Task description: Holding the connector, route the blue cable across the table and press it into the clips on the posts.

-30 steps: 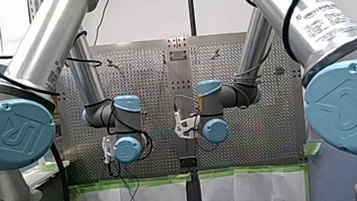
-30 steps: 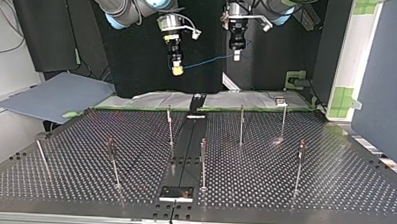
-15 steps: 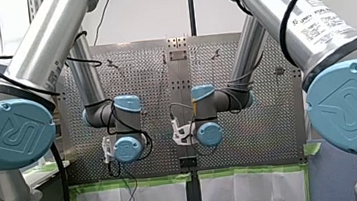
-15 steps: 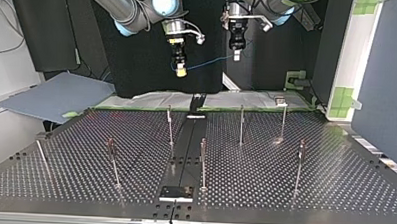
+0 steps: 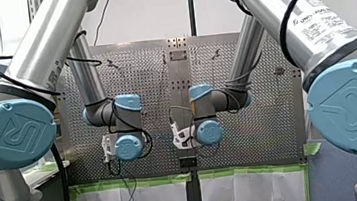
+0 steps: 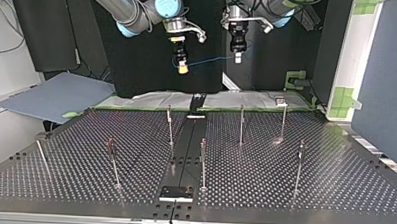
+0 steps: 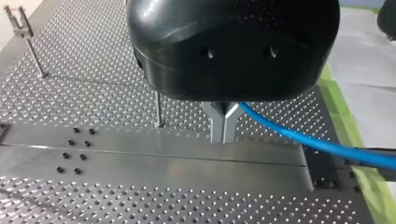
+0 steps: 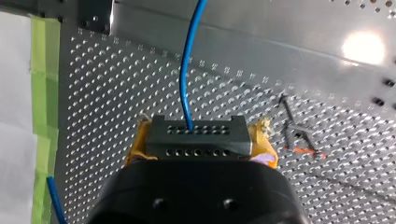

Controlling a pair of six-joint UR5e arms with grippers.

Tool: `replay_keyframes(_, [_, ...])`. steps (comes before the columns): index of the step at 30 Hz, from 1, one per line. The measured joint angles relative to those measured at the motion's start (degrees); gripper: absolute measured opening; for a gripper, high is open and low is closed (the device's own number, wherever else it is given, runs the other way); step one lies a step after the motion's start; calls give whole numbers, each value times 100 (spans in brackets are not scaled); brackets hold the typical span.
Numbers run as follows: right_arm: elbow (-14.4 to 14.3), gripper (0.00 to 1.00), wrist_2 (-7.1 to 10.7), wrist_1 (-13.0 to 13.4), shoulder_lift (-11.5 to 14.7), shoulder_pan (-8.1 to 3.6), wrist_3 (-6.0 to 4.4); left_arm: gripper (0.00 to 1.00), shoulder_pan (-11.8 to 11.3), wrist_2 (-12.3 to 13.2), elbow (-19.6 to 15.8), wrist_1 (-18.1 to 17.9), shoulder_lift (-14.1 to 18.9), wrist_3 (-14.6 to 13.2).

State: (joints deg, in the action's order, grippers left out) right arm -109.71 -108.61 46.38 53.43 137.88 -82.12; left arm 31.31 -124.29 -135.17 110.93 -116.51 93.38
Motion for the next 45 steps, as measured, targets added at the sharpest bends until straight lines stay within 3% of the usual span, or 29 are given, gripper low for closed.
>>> replay_keyframes(4, [136, 0, 37, -176, 150, 68, -149, 0, -39, 41, 34, 159, 148, 92])
replay_keyframes(8, [240, 0, 189, -196, 352, 95, -350, 0, -100, 73, 51, 353, 341, 129])
replay_keyframes(16, [480, 0, 507, -435, 680, 100, -662, 0, -192, -187, 54, 684, 672, 128])
replay_keyframes(24, [854, 0, 902, -827, 1048, 129, -765, 0, -373, -490, 102, 1068, 1056, -10])
replay_keyframes(29, [949, 0, 1147, -1036, 1112, 139, -809, 0, -480, -694, 261, 1319, 1303, -118])
replay_keyframes(33, [1069, 0, 1328, -1192, 1108, 152, -920, 0, -542, -759, 388, 1508, 1492, -137])
replay_keyframes(45, [1558, 0, 1442, -1694, 1096, 156, -1090, 0, -799, -776, 642, 2100, 2086, -134])
